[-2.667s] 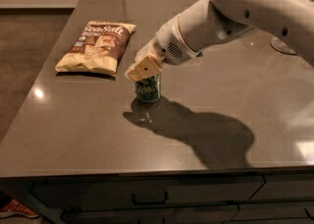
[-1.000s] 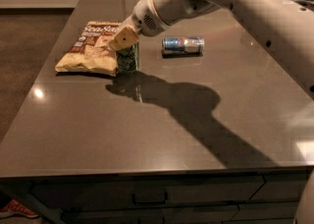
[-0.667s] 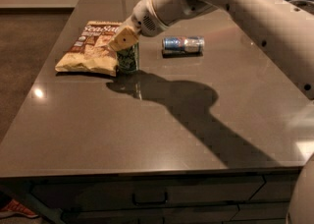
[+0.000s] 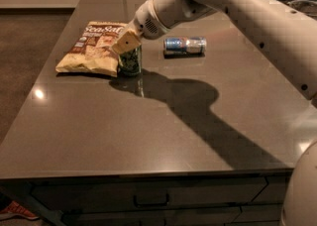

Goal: Move green can near brown chip bag

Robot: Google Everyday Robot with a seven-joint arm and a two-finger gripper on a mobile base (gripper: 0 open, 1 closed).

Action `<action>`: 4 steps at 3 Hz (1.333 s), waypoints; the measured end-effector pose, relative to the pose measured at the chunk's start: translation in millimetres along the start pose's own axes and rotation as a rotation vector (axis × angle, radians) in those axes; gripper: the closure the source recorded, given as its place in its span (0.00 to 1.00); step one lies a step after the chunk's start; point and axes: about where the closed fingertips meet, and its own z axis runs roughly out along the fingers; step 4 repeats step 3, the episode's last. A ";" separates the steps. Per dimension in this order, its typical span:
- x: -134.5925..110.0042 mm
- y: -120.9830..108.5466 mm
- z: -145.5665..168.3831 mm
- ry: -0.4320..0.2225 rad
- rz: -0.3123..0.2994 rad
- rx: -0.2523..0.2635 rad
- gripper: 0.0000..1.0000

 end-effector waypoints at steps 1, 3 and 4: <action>-0.6 1.4 2.0 0.001 -0.001 -0.004 0.36; -1.4 3.8 5.8 0.002 -0.003 -0.011 0.00; -1.4 3.8 5.8 0.002 -0.003 -0.011 0.00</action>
Offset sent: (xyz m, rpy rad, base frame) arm -0.0007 0.0022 -0.0008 -0.0004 0.0013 0.0036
